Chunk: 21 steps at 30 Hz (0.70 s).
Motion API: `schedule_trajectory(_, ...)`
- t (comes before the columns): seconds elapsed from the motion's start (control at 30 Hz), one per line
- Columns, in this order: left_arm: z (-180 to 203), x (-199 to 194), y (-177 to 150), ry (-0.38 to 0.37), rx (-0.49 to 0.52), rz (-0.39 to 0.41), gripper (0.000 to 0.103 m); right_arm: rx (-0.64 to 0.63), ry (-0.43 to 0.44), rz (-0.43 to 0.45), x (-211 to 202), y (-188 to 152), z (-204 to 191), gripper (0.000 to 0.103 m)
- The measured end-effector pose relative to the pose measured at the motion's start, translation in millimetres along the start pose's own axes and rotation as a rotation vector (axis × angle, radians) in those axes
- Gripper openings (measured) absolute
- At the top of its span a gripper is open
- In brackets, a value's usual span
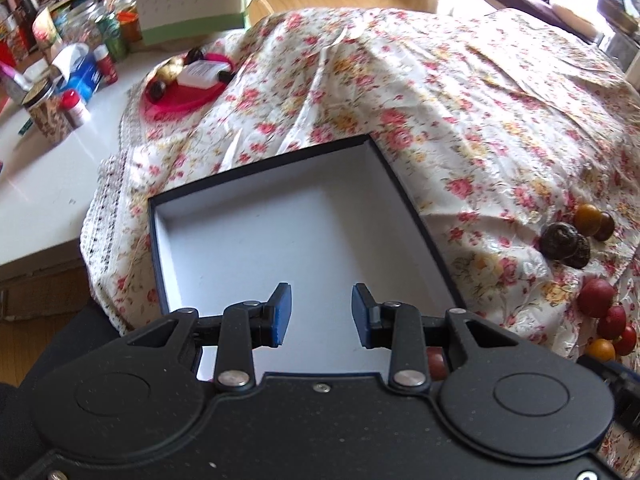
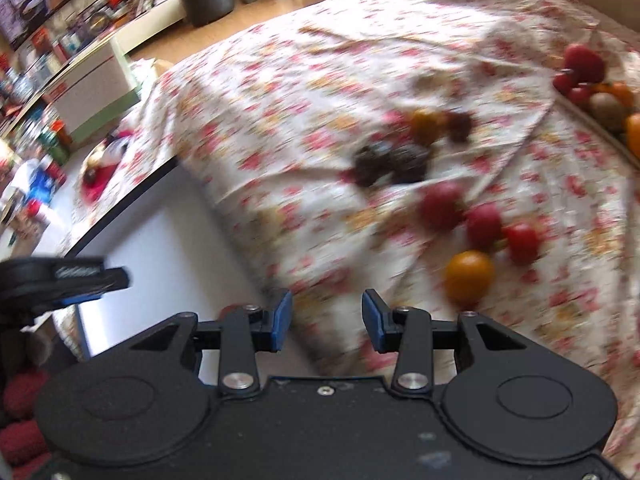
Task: Organize fruits
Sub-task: 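Withdraw both open tools from the box back toward the fruits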
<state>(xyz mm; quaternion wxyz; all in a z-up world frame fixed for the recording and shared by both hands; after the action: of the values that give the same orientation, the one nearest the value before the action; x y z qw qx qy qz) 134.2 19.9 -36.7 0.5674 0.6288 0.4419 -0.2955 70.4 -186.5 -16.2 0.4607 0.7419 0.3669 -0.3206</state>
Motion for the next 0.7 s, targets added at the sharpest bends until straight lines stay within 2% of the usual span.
schedule_trajectory(0.23,36.7,-19.9,-6.1,-0.038,0.137,0.095,0.043,0.089,-0.08,0.057,-22.5,22.2,71.7,0.042)
schedule_trajectory(0.4,70.2,-33.1,-16.7,-0.085,0.251,0.123,0.043,0.144,-0.104,0.072,-31.9,23.8,113.5,0.042)
schedule_trajectory(0.5,88.1,-40.3,-23.2,-0.088,0.312,0.142,0.043,0.172,-0.094,0.069,-29.9,23.6,128.7,0.042)
schedule_trajectory(0.7,117.3,-53.0,-29.5,-0.167,0.367,0.135,0.043,0.194,-0.083,0.05,-14.3,23.1,140.6,0.042)
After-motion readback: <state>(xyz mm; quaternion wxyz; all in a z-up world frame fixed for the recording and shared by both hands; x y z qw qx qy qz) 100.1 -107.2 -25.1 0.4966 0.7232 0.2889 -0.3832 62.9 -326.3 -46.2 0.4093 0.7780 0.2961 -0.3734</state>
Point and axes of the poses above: each gripper's, at about its wrist camera, not at the fingertips, and x roughly the way its jaws point, z to its right, y to its top, the point moved 4 cm from there along x, roughly the way its jaws point, and after that the axes turned 15 degrees about y, right-handed, at the moved point
